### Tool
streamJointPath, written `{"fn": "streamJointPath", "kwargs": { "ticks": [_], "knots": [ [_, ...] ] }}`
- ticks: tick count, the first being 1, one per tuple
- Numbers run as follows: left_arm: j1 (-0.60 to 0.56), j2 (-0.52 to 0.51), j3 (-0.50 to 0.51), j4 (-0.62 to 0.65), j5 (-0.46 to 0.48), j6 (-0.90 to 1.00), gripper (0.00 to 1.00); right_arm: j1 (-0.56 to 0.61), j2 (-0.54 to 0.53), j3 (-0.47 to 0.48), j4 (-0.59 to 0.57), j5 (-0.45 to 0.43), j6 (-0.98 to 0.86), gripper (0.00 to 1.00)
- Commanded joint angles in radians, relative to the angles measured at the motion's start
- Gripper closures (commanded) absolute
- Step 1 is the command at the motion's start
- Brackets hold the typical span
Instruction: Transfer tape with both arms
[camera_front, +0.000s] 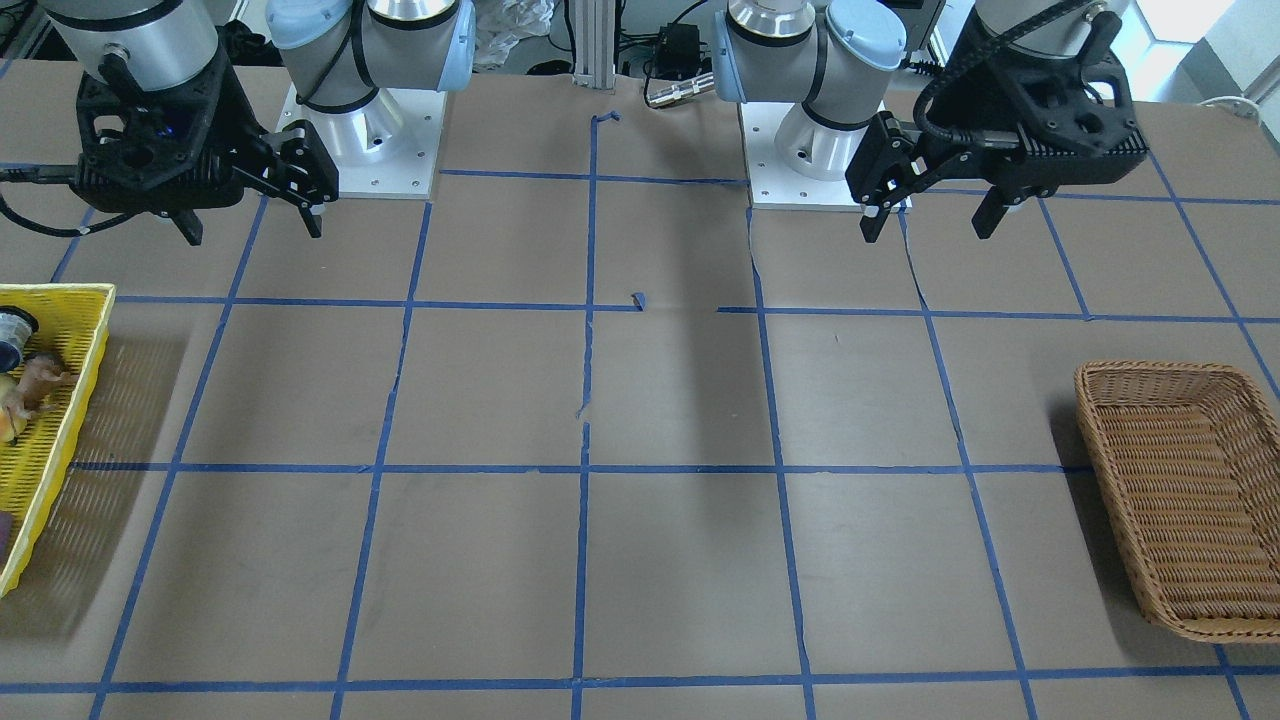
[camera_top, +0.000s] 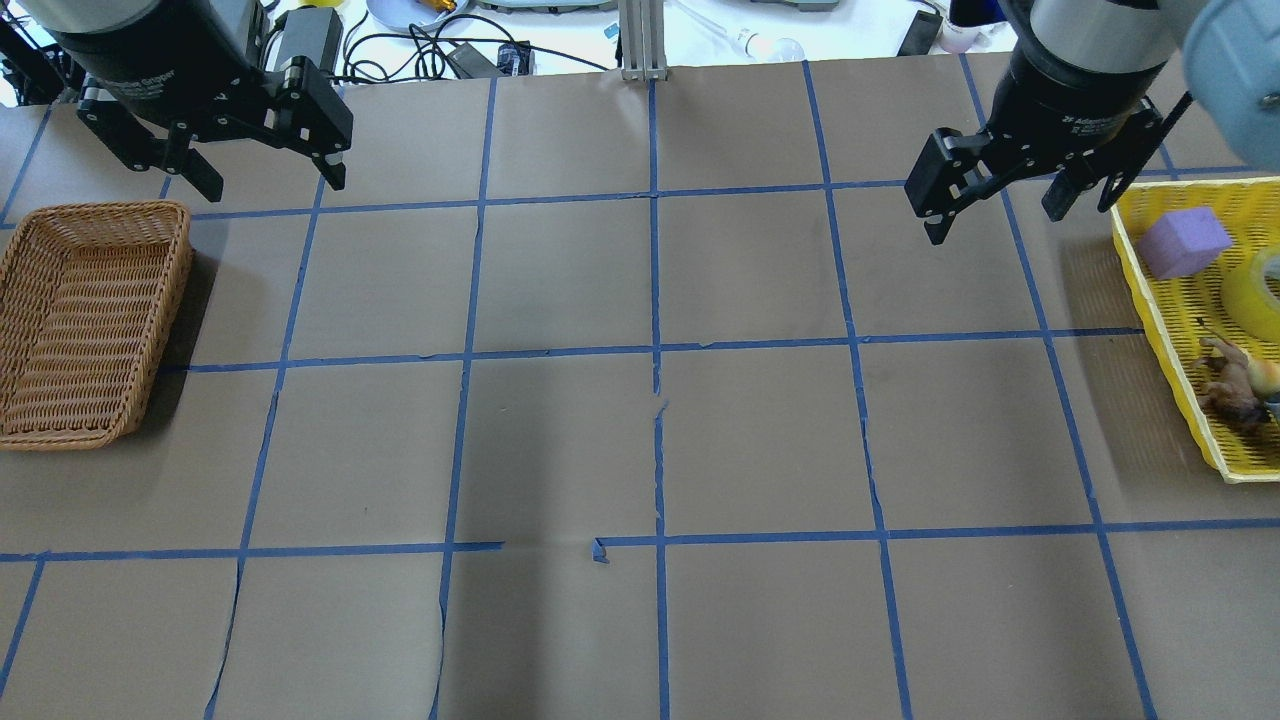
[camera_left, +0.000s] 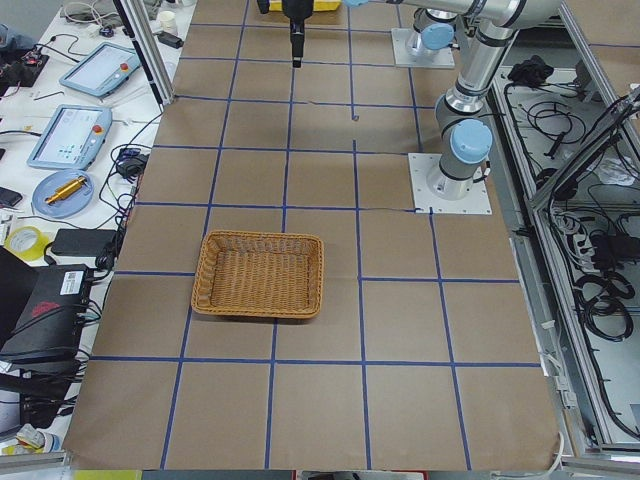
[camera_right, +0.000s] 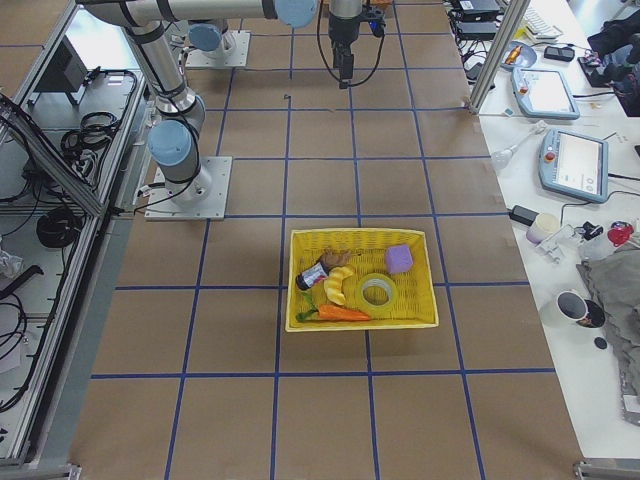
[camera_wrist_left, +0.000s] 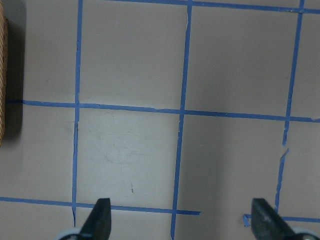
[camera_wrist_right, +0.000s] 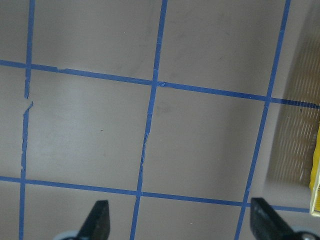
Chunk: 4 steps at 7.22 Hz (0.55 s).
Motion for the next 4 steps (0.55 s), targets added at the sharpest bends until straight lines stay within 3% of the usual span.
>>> {"fn": "streamJointPath", "kwargs": {
  "ticks": [1,4],
  "knots": [
    [0.000,0.000,0.000,-0.001,0.000,0.000,0.00,0.000,0.000,0.001,0.000,0.005,0.000,0.00],
    [0.001,-0.001,0.000,0.000,0.000,0.000,0.00,0.000,0.000,0.001,0.000,0.010,0.012,0.00]
  ]
}}
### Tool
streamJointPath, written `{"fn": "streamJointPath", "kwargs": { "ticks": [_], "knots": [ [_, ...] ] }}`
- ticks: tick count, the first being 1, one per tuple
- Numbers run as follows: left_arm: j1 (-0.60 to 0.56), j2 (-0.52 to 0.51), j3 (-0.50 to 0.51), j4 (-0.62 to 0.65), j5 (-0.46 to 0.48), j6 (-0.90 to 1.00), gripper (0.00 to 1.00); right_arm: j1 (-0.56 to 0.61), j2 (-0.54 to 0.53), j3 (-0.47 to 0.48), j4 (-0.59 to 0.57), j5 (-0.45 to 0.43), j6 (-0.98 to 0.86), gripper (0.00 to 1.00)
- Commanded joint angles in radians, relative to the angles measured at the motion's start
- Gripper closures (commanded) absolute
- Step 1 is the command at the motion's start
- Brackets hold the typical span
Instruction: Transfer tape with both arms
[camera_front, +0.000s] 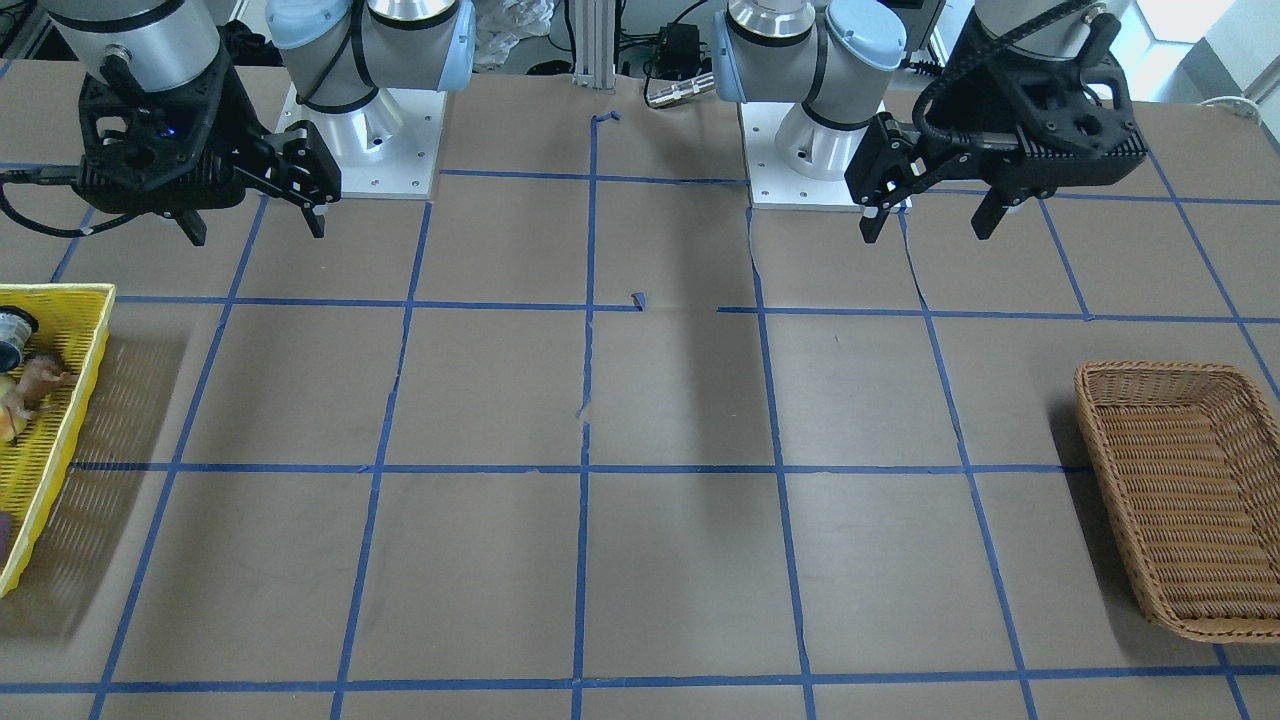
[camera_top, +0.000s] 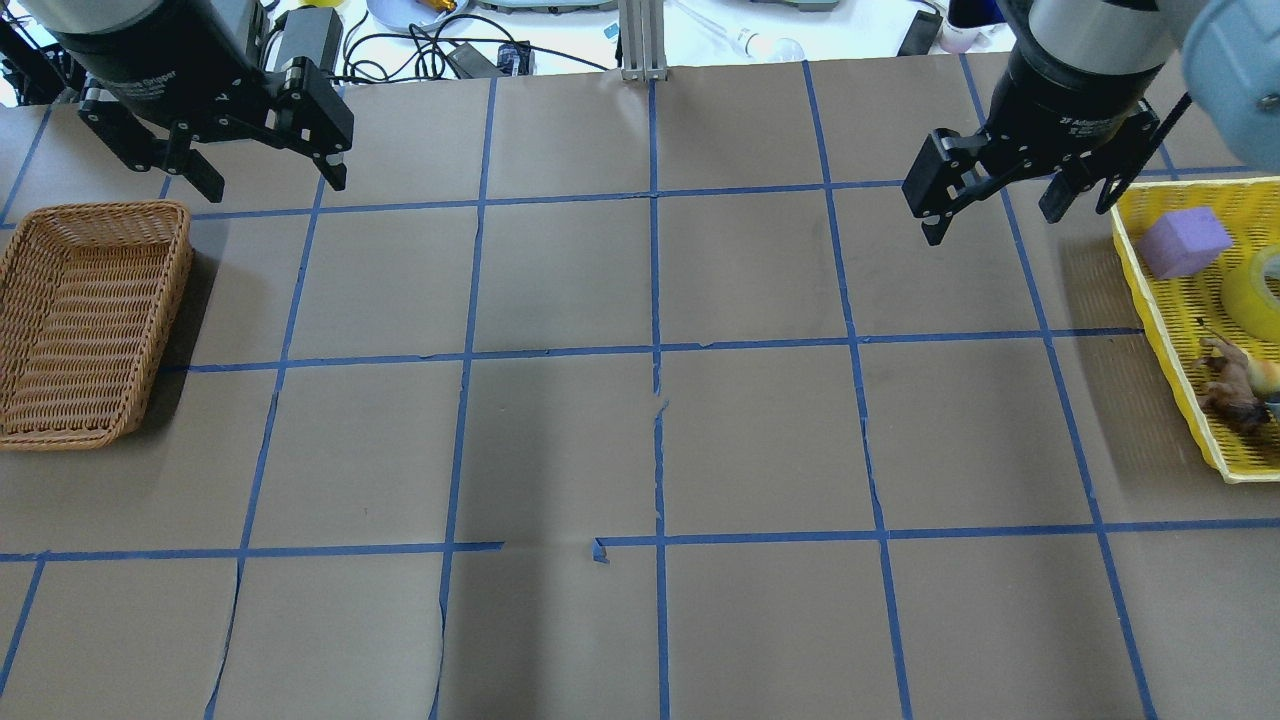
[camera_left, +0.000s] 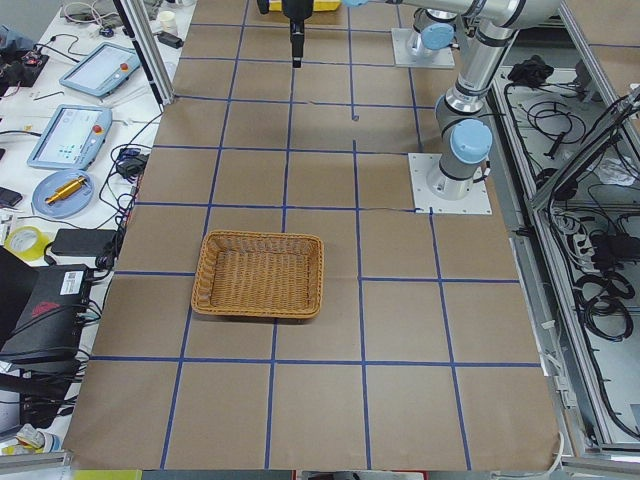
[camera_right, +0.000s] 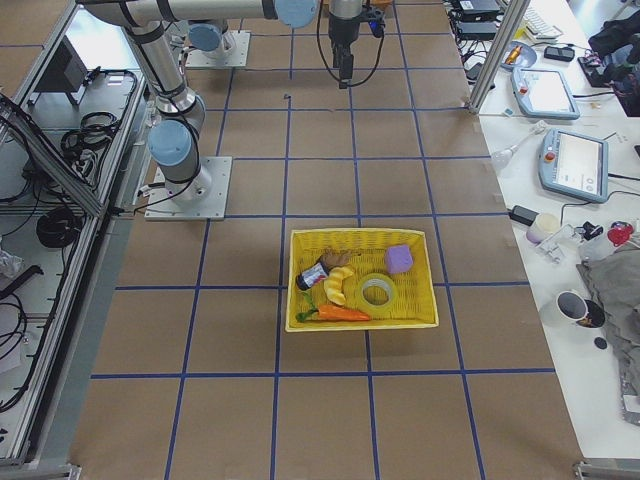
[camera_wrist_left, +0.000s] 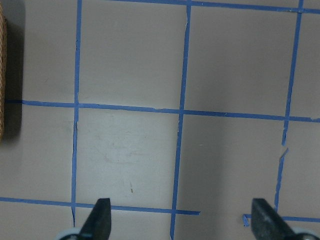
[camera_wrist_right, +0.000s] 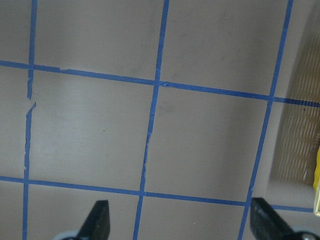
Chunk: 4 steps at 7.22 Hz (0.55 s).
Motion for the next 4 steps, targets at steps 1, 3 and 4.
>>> {"fn": "streamJointPath", "kwargs": {
  "ticks": [1,3,4],
  "knots": [
    [0.001,0.001,0.000,0.000,0.000,0.000,0.00,0.000,0.000,0.000,0.001,-0.004,0.005,0.00],
    [0.000,0.000,0.002,0.001,0.000,0.000,0.00,0.000,0.000,0.000,0.001,-0.001,0.008,0.00],
    [0.000,0.001,0.002,0.000,0.000,0.000,0.00,0.000,0.001,0.002,0.001,-0.012,-0.002,0.00]
  ]
}}
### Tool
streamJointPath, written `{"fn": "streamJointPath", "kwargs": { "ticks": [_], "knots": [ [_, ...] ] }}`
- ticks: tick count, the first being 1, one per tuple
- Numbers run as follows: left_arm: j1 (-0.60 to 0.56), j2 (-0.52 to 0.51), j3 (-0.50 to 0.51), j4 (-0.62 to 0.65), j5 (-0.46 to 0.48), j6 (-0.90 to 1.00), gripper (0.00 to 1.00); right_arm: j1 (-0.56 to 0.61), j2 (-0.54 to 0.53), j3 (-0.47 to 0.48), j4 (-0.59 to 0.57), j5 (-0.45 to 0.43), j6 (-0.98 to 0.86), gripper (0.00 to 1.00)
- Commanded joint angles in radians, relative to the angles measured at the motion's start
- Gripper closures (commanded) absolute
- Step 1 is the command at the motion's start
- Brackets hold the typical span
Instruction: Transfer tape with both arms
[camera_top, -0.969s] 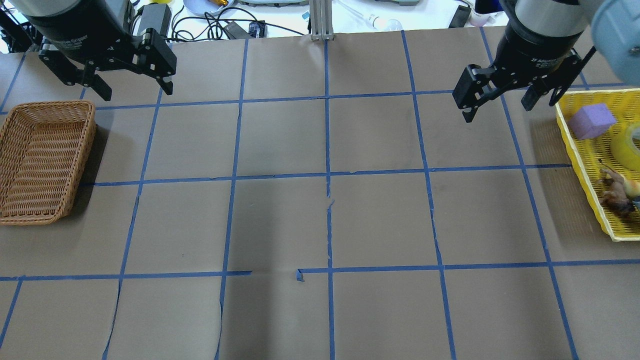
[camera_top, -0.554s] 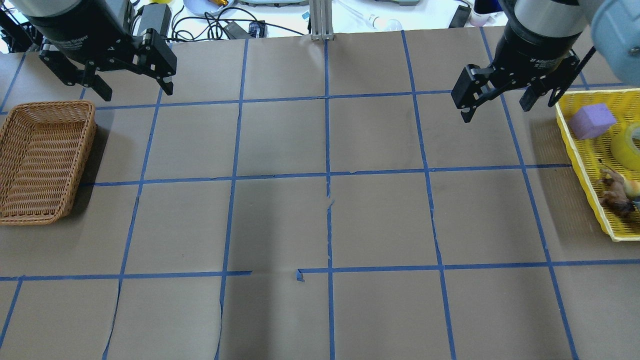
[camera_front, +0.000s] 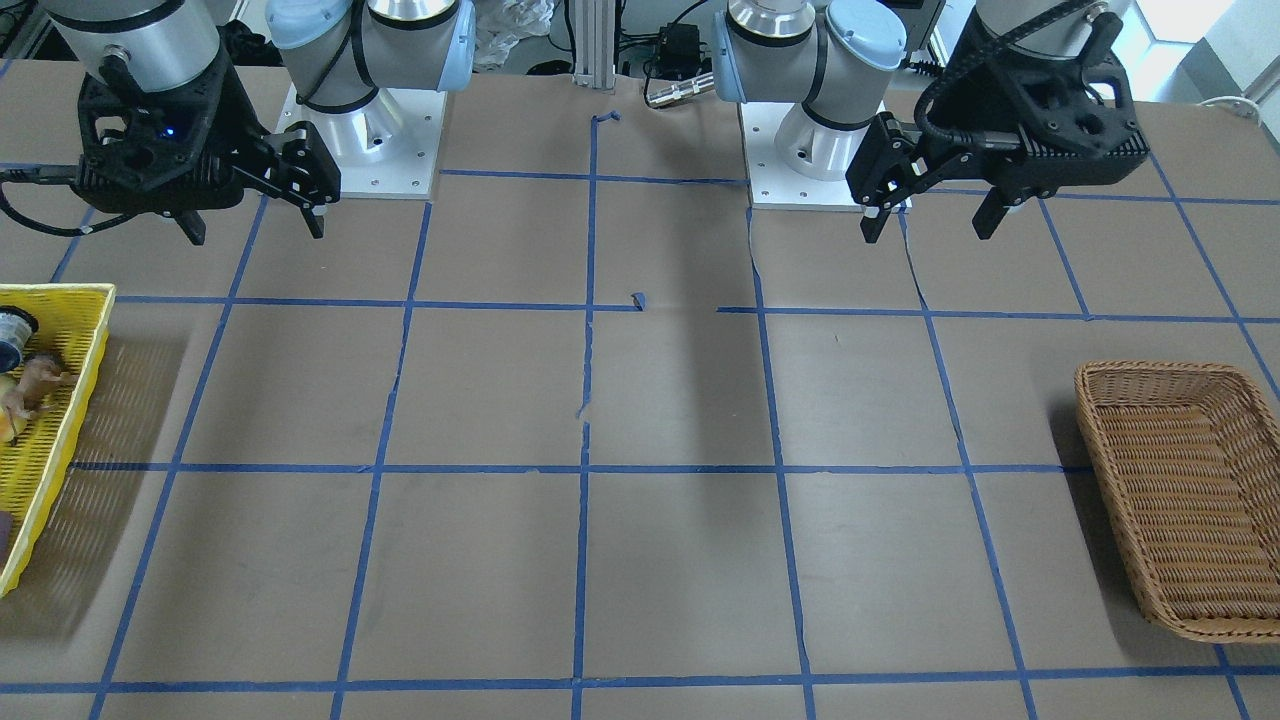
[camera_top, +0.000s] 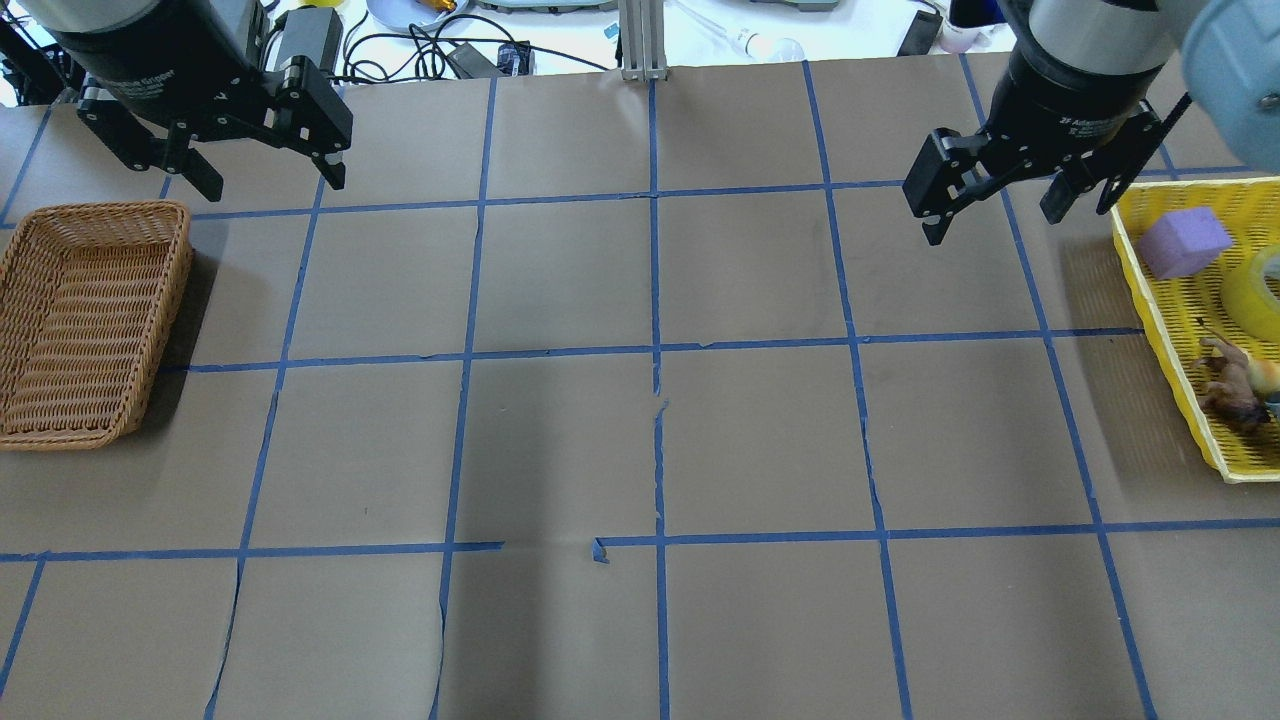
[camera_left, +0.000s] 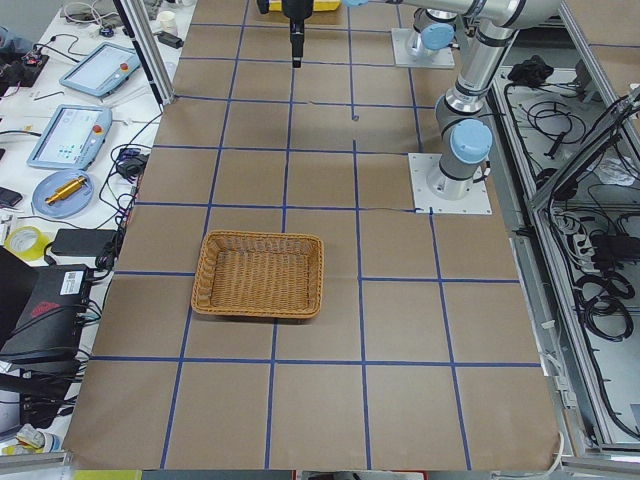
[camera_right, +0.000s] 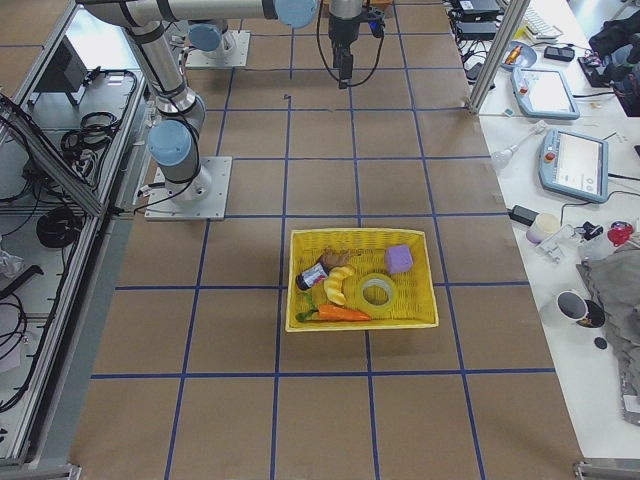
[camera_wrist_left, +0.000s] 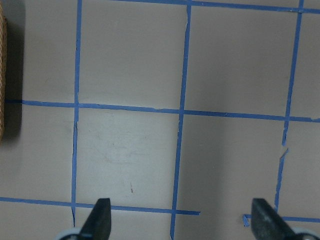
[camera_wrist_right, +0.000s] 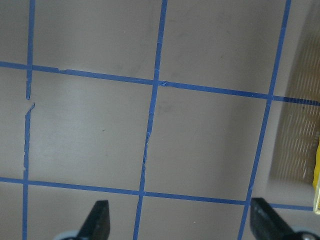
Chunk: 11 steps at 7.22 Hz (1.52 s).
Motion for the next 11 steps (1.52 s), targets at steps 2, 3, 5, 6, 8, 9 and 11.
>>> {"fn": "streamJointPath", "kwargs": {
  "ticks": [2,3,5,6,8,9,11],
  "knots": [
    [-0.001,-0.001,-0.001,0.001,0.000,0.000,0.00,-0.035,0.014,0.016,-0.024,-0.024,-0.069,0.00],
    [-0.001,0.001,-0.001,-0.001,0.000,0.000,0.00,-0.105,0.032,0.015,-0.040,-0.016,-0.101,0.06],
    [-0.001,-0.001,-0.001,-0.001,0.000,0.000,0.00,-0.307,0.066,0.007,-0.119,-0.009,-0.441,0.00],
    [-0.001,-0.001,-0.001,-0.001,0.000,0.000,0.00,-0.409,0.096,0.012,-0.179,-0.010,-0.619,0.00],
    [-0.001,0.001,-0.001,-0.001,0.000,0.000,0.00,-0.567,0.219,0.015,-0.405,-0.006,-0.984,0.00],
    [-0.001,0.001,-0.001,-0.001,0.000,0.000,0.00,-0.625,0.286,0.016,-0.495,-0.001,-1.134,0.00],
    [-0.001,0.001,-0.001,-0.001,0.000,0.000,0.00,-0.684,0.438,0.018,-0.631,0.047,-1.274,0.00]
  ]
}}
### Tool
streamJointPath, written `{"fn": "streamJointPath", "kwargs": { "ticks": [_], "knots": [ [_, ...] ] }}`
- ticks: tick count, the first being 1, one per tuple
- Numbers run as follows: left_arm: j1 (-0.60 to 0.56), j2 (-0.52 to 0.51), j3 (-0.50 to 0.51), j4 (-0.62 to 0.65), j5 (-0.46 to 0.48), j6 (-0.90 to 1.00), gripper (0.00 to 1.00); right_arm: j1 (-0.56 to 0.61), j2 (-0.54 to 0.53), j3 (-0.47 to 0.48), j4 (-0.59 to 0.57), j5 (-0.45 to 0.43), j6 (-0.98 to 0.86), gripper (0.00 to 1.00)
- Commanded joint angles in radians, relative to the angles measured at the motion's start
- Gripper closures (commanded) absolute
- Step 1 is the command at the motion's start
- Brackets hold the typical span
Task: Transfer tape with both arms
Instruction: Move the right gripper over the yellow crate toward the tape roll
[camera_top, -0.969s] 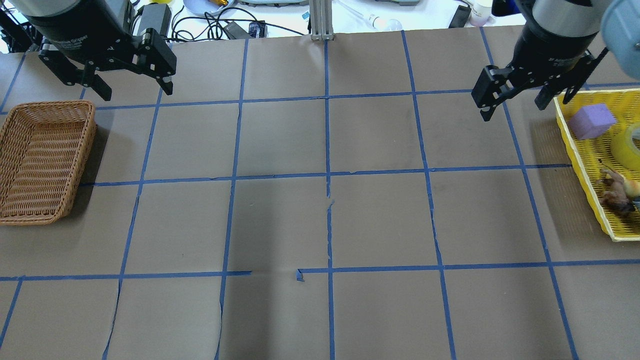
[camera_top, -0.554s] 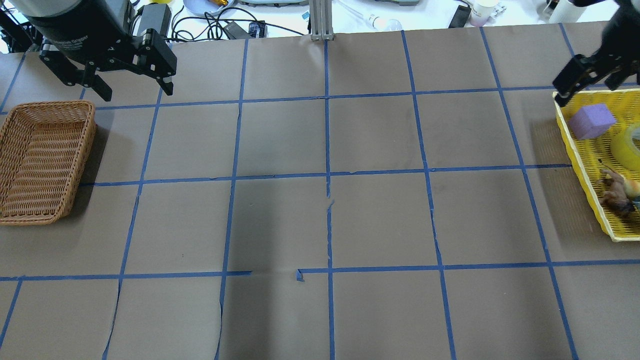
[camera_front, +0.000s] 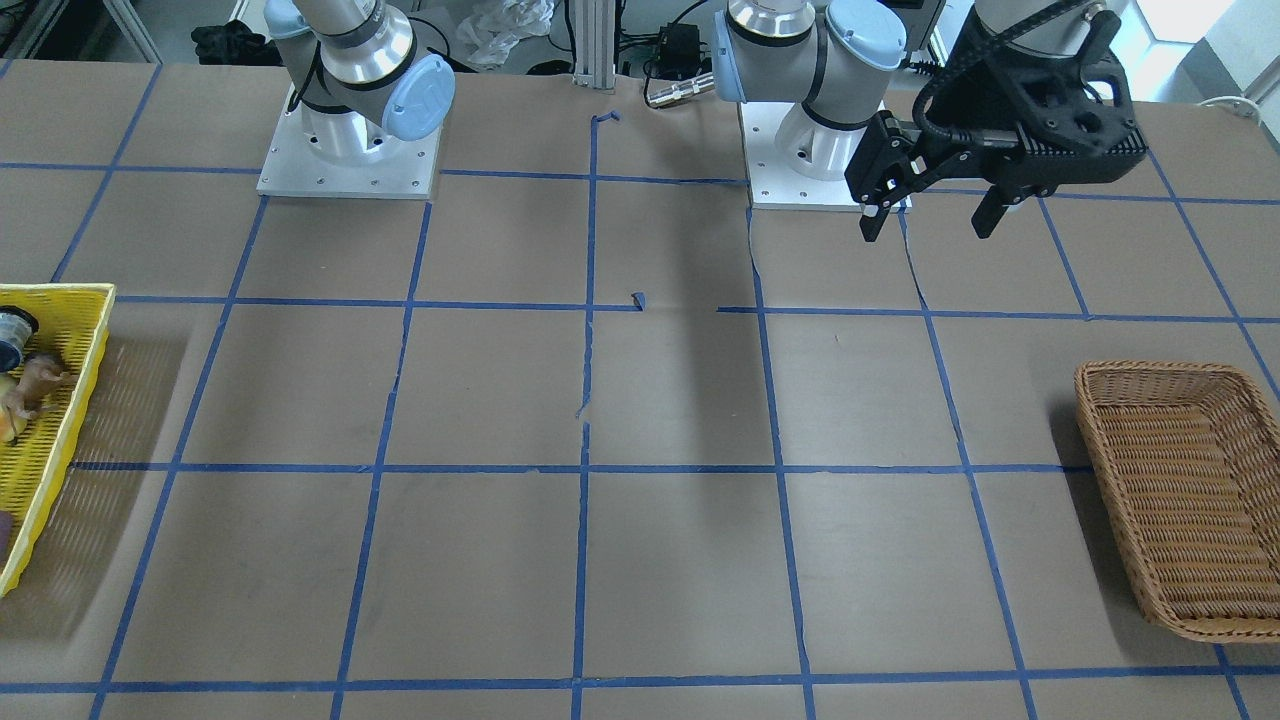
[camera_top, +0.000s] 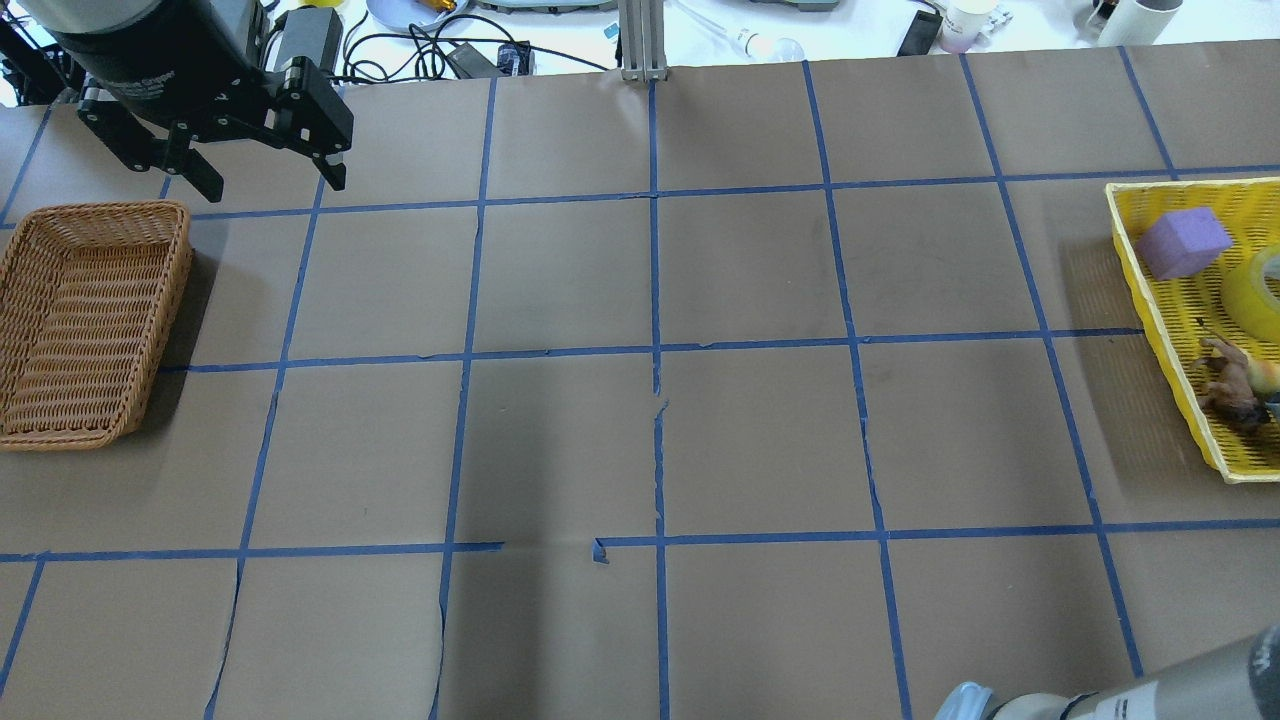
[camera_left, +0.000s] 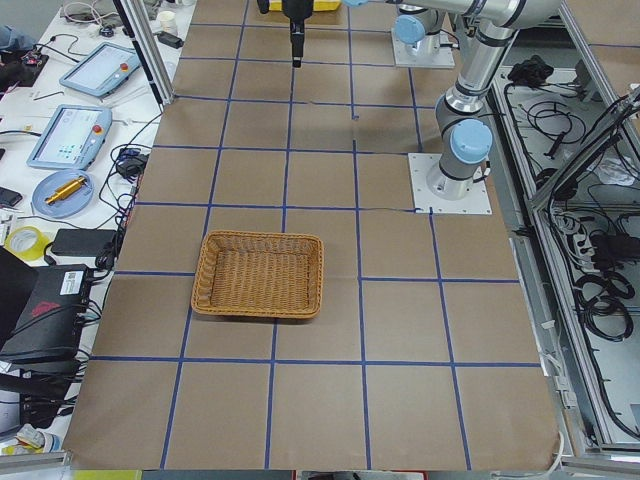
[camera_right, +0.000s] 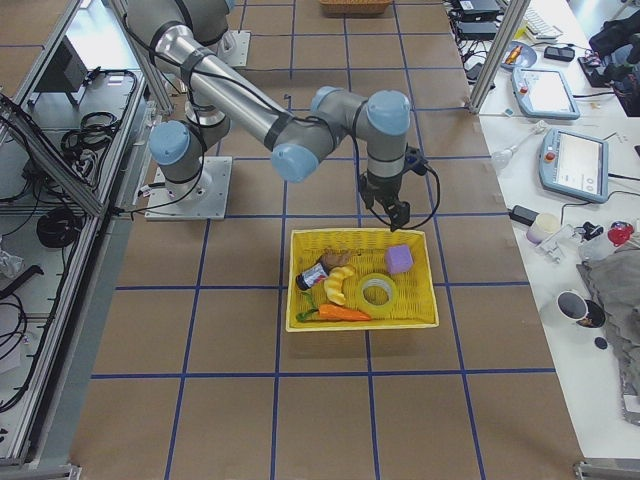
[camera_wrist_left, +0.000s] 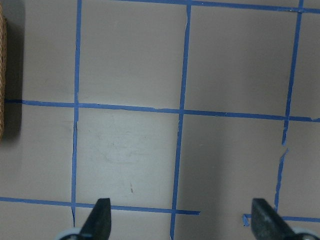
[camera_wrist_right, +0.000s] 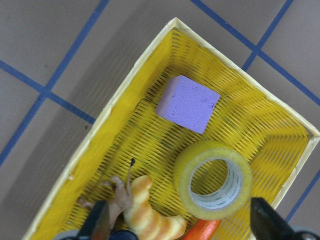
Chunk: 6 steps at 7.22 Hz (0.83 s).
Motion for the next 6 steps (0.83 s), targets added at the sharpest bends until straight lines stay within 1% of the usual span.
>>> {"fn": "streamJointPath", "kwargs": {
  "ticks": [1,2,4,5,6],
  "knots": [
    [0.005,0.000,0.002,0.001,0.000,0.000,0.00,-0.061,0.136,0.002,-0.090,0.018,-0.100,0.00],
    [0.003,0.000,0.002,0.001,0.000,0.000,0.00,-0.066,0.178,0.002,-0.090,0.005,-0.101,0.00],
    [0.008,0.000,0.002,-0.001,-0.002,0.000,0.00,-0.086,0.207,0.002,-0.089,-0.002,-0.082,0.00],
    [0.005,0.000,0.002,-0.001,-0.002,0.000,0.00,-0.097,0.217,0.003,-0.089,-0.004,-0.060,0.02],
    [0.005,0.000,0.002,-0.001,0.000,0.000,0.00,-0.097,0.223,0.009,-0.086,-0.004,-0.057,0.11]
  ]
}}
